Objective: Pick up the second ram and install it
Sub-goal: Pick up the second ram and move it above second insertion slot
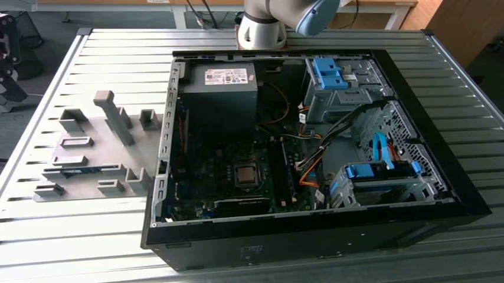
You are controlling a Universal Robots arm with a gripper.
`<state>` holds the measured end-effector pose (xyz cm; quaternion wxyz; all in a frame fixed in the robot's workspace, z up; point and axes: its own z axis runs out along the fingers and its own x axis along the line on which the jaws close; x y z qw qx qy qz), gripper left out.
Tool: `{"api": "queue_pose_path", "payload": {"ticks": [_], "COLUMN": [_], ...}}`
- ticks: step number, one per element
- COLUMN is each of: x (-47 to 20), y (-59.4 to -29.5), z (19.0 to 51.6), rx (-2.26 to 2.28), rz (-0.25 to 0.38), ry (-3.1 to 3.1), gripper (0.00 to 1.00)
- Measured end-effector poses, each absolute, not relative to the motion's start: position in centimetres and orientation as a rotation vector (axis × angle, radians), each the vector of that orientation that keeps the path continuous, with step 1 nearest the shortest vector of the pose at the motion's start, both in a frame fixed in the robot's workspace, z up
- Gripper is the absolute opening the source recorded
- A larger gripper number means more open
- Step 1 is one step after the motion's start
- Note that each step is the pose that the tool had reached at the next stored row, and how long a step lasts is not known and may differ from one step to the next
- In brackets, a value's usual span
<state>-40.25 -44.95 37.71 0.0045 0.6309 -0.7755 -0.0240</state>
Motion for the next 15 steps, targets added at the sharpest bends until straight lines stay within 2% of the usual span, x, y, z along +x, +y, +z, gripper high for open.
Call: {"api": "queue_pose_path", "payload": {"ticks": [12, 13, 14, 15], "x": [-40.25, -40.25, -40.25, -40.25], "y": [-44.95, -44.95, -44.95, -44.95], "z": [37.46, 37.46, 37.45, 37.45], "rx": [2.179, 2.179, 2.180, 2.180], "rz": [-0.071, -0.071, -0.070, -0.070], "ry": [-2.246, -2.246, -2.246, -2.246], "gripper": [0.11, 0.11, 0.17, 0.17]}}
